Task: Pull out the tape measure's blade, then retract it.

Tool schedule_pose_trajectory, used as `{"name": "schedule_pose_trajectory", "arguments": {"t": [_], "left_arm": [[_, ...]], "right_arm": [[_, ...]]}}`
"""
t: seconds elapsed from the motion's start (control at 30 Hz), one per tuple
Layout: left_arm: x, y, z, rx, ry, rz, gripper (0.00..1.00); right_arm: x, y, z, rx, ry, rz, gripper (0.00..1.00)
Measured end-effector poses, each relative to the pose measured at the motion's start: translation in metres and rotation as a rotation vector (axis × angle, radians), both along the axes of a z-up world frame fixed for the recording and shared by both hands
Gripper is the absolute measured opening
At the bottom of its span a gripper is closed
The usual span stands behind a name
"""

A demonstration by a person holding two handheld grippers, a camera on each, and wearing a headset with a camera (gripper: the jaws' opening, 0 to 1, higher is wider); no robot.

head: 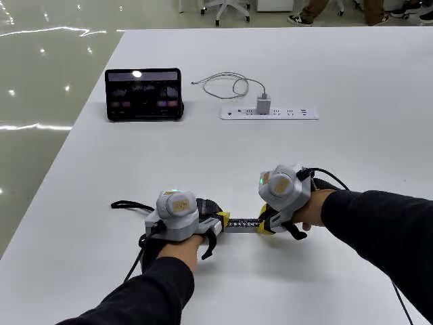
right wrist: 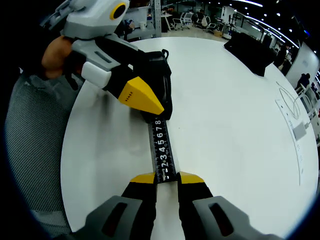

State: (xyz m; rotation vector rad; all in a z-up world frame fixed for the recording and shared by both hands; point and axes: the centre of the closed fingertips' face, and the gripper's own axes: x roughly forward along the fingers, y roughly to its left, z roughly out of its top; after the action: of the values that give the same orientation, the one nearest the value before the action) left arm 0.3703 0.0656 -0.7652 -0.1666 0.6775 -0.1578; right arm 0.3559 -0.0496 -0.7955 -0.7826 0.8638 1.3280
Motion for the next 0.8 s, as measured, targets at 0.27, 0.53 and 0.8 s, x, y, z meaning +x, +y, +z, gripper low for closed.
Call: {"name": "schedule_pose_trajectory", "arguments": {"t": [0.27,0.53,0.8], "left_arm": [[0.000,0.000,0.000,-0.006,0.003,0.001,0.61],[0.000,0.000,0.000,-0.008,0.002,0.002,0.61],[0.000,0.001,0.000,-0.012,0.005,0.002,0.61]], "right_arm": [[0.000,0.005,0.002,0.013,0.005,-0.006,0.11],[0.001,0.010,0.001,0.024,0.009,-0.018,0.11],[0.000,0.019,0.001,0.034,0.006,-0.015,0.11]]}}
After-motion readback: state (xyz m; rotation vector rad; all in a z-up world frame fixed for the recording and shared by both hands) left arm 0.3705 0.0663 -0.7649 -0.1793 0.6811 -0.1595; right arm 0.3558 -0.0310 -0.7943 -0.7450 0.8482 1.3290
